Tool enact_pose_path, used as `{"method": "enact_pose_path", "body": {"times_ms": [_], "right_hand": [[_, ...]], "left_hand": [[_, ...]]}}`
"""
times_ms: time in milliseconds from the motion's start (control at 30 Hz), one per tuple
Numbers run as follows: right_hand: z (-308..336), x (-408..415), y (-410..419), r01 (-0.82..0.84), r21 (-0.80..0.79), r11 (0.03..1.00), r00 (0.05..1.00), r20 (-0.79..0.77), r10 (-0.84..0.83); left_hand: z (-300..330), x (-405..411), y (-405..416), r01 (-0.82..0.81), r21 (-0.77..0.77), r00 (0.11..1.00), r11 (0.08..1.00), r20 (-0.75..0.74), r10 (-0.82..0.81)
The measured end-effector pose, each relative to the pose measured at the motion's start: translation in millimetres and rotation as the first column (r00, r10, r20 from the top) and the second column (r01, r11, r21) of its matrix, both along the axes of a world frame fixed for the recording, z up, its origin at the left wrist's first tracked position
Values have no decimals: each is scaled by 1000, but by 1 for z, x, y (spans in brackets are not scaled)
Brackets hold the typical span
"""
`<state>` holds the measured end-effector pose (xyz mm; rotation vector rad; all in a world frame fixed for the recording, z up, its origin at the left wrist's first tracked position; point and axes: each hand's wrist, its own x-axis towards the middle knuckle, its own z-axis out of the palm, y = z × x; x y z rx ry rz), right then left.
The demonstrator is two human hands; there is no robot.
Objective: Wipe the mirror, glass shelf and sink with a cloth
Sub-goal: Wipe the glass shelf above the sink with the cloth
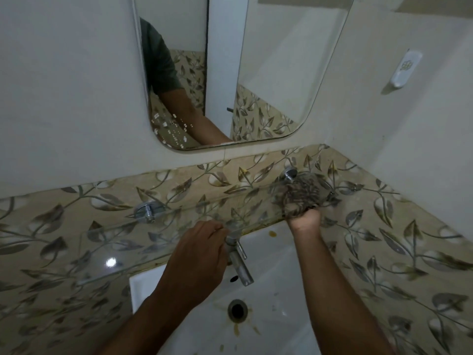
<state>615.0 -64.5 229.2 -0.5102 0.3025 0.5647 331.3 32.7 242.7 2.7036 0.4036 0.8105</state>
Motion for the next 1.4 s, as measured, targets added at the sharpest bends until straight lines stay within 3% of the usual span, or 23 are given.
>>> {"method": "enact_pose_path", "body": {"times_ms": [67,167,233,367,467,567,633,767,867,1067,1167,1267,1333,1400], "right_hand": [[0,-17,5,-71,30,997,997,35,70],[-12,-38,5,-169,-48,985,981,90,172],[-14,-35,1,-146,-112,983,984,86,156],[-1,-20,-1,-67,-68,995,996,56,71],[-7,-43,2,-181,-13,983,983,40,182],[-20,-52,-6,-236,-149,960,966,69,248],[-12,-38,-18,-158,-210,965,979,97,181],[2,12,-35,143,-117,983,989,41,-139],[12,20,-23,196,-106,975,980,43,-192],[6,-9,5,72,-47,996,996,49,-69],[-1,-50,13,-143,-45,989,985,92,147],[-12,-116,35,-390,-64,919,918,51,393],[-14,-171,50,-528,50,848,849,8,528],[-12,-207,58,-605,55,794,796,18,605]], "left_hand": [[0,4,-2,9,4,1000,1000,-2,-9],[5,10,-3,11,2,1000,1000,6,-11],[8,11,-3,14,-5,1000,1000,11,-14],[11,13,-2,-2,-11,1000,1000,17,2],[14,20,-7,-7,-5,1000,1000,11,7],[16,27,-13,15,30,1000,999,-16,-14],[13,25,-10,21,33,1000,999,-16,-20],[7,15,-1,9,0,1000,1000,-8,-9],[5,4,2,1,-21,1000,1000,-24,-1],[6,-26,18,-84,-46,996,995,-33,83],[5,-31,26,-102,-65,994,993,-36,100],[7,-30,28,-96,-74,995,993,-31,93],[10,-29,28,-94,-63,995,994,-22,93],[12,-32,30,-111,-65,994,992,-18,110]]}}
